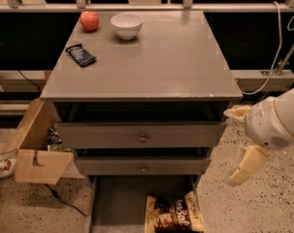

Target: Pick brown chip bag from bottom drawer and place on counter

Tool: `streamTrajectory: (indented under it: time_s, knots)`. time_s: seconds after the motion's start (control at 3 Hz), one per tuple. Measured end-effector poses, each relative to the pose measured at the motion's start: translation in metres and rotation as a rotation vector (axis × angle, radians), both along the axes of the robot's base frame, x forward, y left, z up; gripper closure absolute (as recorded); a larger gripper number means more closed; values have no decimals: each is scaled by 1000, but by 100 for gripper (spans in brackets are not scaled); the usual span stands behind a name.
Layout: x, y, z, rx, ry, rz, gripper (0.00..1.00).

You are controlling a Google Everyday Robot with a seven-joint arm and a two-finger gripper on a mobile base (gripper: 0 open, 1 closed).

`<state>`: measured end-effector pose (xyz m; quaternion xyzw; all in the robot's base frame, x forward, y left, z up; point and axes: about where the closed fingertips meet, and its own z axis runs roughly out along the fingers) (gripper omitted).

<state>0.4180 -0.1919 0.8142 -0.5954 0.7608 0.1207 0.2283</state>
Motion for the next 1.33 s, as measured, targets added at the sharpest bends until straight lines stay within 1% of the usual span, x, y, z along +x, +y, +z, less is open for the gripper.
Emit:
streamTrajectory:
  time_s: [0.33, 0.67, 1.0, 1.33]
  knots:
    - [-33, 9, -78, 134, 21, -3, 0]
    - [-40, 23, -129, 118, -16, -16, 0]
    - [-41, 23, -128, 118, -15, -15, 0]
    - [-27, 10, -177, 91, -29, -1, 0]
